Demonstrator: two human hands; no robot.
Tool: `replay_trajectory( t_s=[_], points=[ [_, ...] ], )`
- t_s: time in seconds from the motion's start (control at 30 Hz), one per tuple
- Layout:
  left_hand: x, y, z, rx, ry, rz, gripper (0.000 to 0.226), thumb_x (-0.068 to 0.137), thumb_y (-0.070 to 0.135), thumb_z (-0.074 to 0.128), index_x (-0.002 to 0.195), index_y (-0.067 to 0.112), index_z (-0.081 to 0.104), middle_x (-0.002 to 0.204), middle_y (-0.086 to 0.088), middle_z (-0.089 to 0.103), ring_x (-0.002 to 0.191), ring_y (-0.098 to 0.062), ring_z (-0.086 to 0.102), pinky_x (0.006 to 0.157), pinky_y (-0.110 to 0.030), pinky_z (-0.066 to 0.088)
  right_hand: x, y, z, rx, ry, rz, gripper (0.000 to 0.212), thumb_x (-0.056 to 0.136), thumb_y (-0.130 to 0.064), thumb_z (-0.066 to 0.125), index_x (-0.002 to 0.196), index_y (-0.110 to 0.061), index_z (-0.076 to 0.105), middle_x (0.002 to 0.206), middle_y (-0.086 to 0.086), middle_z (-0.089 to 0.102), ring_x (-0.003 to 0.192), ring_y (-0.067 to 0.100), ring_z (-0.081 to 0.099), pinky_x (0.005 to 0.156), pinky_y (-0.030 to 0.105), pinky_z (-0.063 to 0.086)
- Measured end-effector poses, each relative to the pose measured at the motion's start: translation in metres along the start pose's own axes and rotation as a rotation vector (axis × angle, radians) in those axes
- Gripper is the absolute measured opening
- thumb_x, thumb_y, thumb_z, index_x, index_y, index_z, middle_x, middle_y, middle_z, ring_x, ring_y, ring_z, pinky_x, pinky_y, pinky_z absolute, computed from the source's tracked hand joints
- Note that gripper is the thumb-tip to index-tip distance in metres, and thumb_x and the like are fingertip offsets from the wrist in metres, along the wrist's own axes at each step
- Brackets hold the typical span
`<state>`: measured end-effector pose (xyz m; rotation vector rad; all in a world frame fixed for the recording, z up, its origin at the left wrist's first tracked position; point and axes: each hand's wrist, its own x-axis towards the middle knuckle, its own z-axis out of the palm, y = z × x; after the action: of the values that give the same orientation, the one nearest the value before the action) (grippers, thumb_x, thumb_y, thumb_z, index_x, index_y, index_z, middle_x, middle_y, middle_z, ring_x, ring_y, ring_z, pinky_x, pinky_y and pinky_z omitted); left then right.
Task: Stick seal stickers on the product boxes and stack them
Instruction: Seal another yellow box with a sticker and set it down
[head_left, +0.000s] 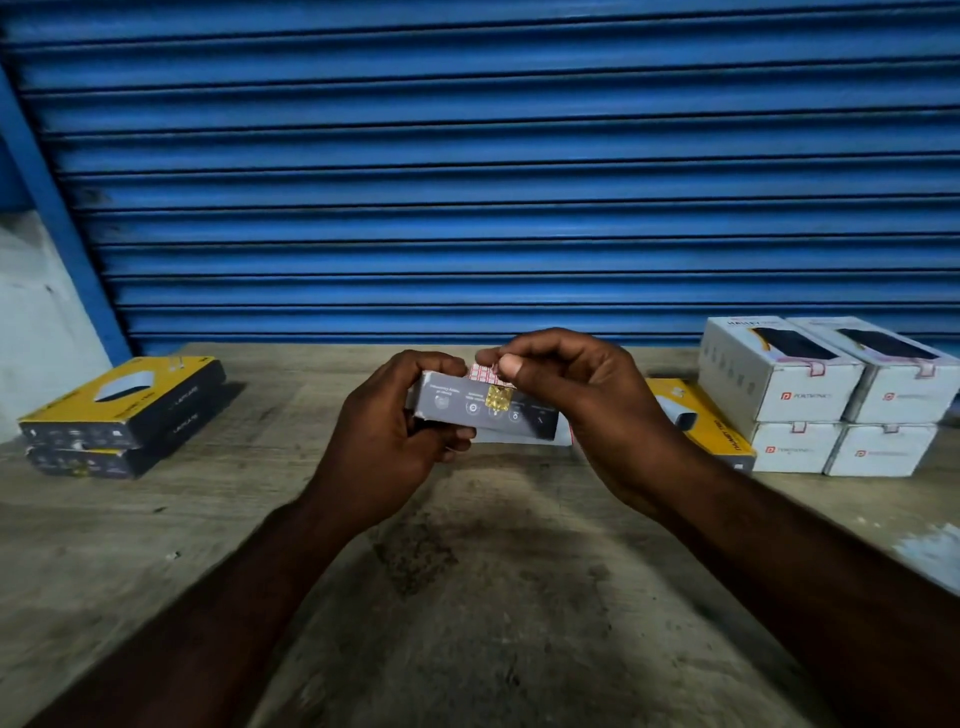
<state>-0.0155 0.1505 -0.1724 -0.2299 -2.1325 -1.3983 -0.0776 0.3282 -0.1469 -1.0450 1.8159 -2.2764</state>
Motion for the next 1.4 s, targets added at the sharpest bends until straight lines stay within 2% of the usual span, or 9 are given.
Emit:
replay_trajectory(
  t_s=[0.1, 0.2, 0.4, 0.53, 0.8, 0.97, 1.1, 1.23, 1.4],
  points=[
    [-0.0005, 0.0003, 0.0015, -0.02, 0.037, 0.002, 0.044, 0.079, -0.013, 0.074, 0.114, 0.011, 0.062, 0.107, -0.006, 0.066, 0.077, -0.009, 0.073, 0.059, -0.02, 0.058, -0.0006, -0.0003, 0.0005, -0.016, 0.007, 0.038, 0.009, 0.086, -0.005, 0.067, 0.09, -0.01, 0.074, 0.111, 0.004, 0.074, 0.109, 0.012, 0.068, 0.093, 0.022, 0.052],
    [-0.0003, -0.001, 0.0024, -0.056, 0.08, 0.001, 0.044, 0.081, -0.014, 0.071, 0.116, 0.01, 0.06, 0.105, -0.008, 0.068, 0.072, -0.016, 0.075, 0.059, -0.022, 0.058, -0.0016, 0.0019, 0.0034, -0.021, 0.017, 0.074, 0.012, 0.088, -0.006, 0.065, 0.089, -0.012, 0.075, 0.117, 0.001, 0.072, 0.117, 0.007, 0.063, 0.097, 0.021, 0.049],
    [-0.0017, -0.0015, 0.0041, -0.007, 0.086, 0.053, 0.046, 0.077, -0.011, 0.076, 0.114, 0.013, 0.061, 0.111, -0.005, 0.065, 0.08, -0.012, 0.073, 0.06, -0.021, 0.058, -0.0014, 0.005, 0.0056, -0.023, 0.038, 0.106, 0.011, 0.088, -0.009, 0.066, 0.093, -0.011, 0.076, 0.121, 0.003, 0.071, 0.117, 0.007, 0.063, 0.102, 0.028, 0.047],
    [-0.0031, -0.0022, 0.0051, 0.006, 0.088, 0.049, 0.046, 0.079, -0.009, 0.075, 0.114, 0.016, 0.061, 0.11, -0.005, 0.066, 0.08, -0.016, 0.074, 0.06, -0.023, 0.059, -0.0031, 0.0049, 0.0085, 0.037, 0.058, 0.121, 0.015, 0.089, -0.009, 0.064, 0.09, -0.015, 0.077, 0.119, 0.0, 0.072, 0.116, 0.011, 0.065, 0.107, 0.035, 0.046],
    [-0.0029, -0.0029, 0.0067, -0.022, 0.093, 0.036, 0.046, 0.081, -0.014, 0.071, 0.115, 0.015, 0.06, 0.107, -0.01, 0.067, 0.074, -0.019, 0.075, 0.06, -0.024, 0.059, -0.0046, 0.0006, 0.009, -0.014, 0.037, 0.107, 0.014, 0.09, -0.008, 0.064, 0.088, -0.013, 0.076, 0.12, 0.002, 0.071, 0.114, 0.009, 0.065, 0.104, 0.029, 0.048],
    [-0.0024, -0.0038, 0.0065, -0.02, 0.086, 0.029, 0.047, 0.082, -0.014, 0.07, 0.115, 0.017, 0.06, 0.107, -0.008, 0.067, 0.075, -0.019, 0.075, 0.06, -0.025, 0.059, -0.0049, 0.0006, 0.0085, -0.061, 0.032, 0.093, 0.013, 0.09, -0.008, 0.064, 0.088, -0.013, 0.076, 0.119, 0.004, 0.071, 0.112, 0.01, 0.066, 0.1, 0.027, 0.049],
    [-0.0027, -0.0044, 0.0061, -0.014, 0.081, 0.036, 0.047, 0.082, -0.013, 0.07, 0.115, 0.018, 0.059, 0.108, -0.008, 0.067, 0.076, -0.02, 0.075, 0.06, -0.025, 0.059, -0.0039, 0.0011, 0.0089, -0.003, 0.042, 0.107, 0.017, 0.091, -0.006, 0.062, 0.086, -0.015, 0.076, 0.116, 0.001, 0.073, 0.109, 0.013, 0.068, 0.098, 0.027, 0.051],
    [-0.0033, -0.0028, 0.0066, -0.007, 0.078, 0.045, 0.048, 0.082, -0.015, 0.068, 0.114, 0.019, 0.059, 0.107, -0.007, 0.067, 0.075, -0.017, 0.075, 0.059, -0.023, 0.058, -0.0037, -0.0004, 0.0096, 0.044, 0.043, 0.122, 0.019, 0.091, -0.005, 0.061, 0.084, -0.015, 0.076, 0.112, -0.002, 0.074, 0.103, 0.011, 0.069, 0.09, 0.019, 0.053],
    [-0.0038, -0.0018, 0.0064, 0.004, 0.076, 0.056, 0.048, 0.082, -0.015, 0.069, 0.113, 0.02, 0.058, 0.109, -0.006, 0.066, 0.075, -0.014, 0.074, 0.059, -0.021, 0.058, -0.004, 0.0008, 0.0083, 0.02, 0.039, 0.109, 0.015, 0.09, -0.006, 0.062, 0.086, -0.013, 0.075, 0.114, 0.001, 0.074, 0.107, 0.012, 0.068, 0.094, 0.022, 0.051]
  ],
)
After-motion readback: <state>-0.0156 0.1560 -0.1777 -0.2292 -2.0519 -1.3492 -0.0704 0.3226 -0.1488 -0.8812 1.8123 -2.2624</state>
